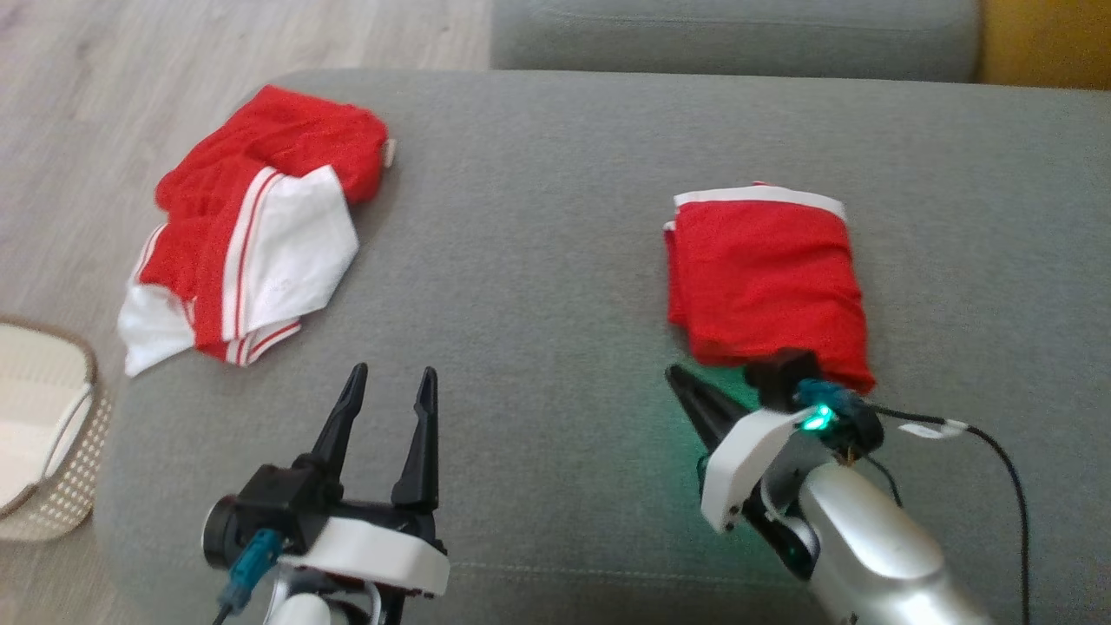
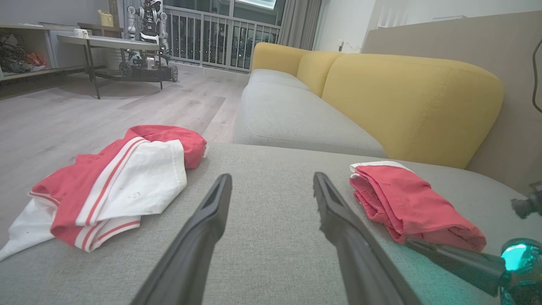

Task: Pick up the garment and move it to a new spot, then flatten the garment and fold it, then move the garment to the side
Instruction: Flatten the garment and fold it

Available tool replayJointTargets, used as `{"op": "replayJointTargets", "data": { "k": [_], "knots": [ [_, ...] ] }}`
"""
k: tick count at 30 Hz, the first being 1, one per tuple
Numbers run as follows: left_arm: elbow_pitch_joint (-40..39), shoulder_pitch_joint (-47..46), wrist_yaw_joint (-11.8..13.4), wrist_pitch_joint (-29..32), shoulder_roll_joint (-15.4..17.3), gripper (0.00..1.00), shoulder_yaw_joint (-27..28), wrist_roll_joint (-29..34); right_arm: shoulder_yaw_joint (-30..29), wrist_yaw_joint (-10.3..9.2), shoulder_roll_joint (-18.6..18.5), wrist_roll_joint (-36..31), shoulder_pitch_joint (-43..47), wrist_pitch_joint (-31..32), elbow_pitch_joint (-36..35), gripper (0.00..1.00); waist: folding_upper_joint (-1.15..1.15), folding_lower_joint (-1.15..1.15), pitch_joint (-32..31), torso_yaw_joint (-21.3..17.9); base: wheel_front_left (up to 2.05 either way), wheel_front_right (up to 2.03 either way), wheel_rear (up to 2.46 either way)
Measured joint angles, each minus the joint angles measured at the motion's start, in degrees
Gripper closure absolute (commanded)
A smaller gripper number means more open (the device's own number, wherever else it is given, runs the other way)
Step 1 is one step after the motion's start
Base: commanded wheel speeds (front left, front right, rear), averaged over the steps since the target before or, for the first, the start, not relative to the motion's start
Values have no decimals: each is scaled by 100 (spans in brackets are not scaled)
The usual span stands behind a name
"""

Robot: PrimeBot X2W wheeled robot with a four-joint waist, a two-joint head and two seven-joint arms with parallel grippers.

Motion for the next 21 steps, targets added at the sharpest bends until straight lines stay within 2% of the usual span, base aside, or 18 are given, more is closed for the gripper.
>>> {"op": "replayJointTargets", "data": {
  "k": [1, 2, 8, 13, 21],
  "knots": [
    [-7, 35, 16, 0, 1, 0, 19, 0, -51, 0, 0, 3, 26, -118, -70, 60, 0, 0, -22, -54, 0, 0, 0],
    [-12, 64, 45, 0, 0, 0, 32, 5, -144, 0, 0, -2, 36, -241, -145, 1, 0, 0, -45, -110, 0, 0, 0],
    [-51, 225, 153, 0, 4, 0, 215, 69, -1067, 0, 3, -420, 232, -582, -860, 0, 0, 0, -253, -417, 0, 0, 0],
    [-76, 435, 192, 0, 11, 0, 382, 98, -1942, 0, 2, -665, 1082, -616, -1927, 0, 0, 0, -430, -618, 0, 0, 0],
    [-162, 661, 149, 0, 19, 0, 805, 101, -2524, 0, 40, -1281, 2207, -630, -3070, 0, 0, 0, -544, -890, 0, 0, 0]
  ]
}}
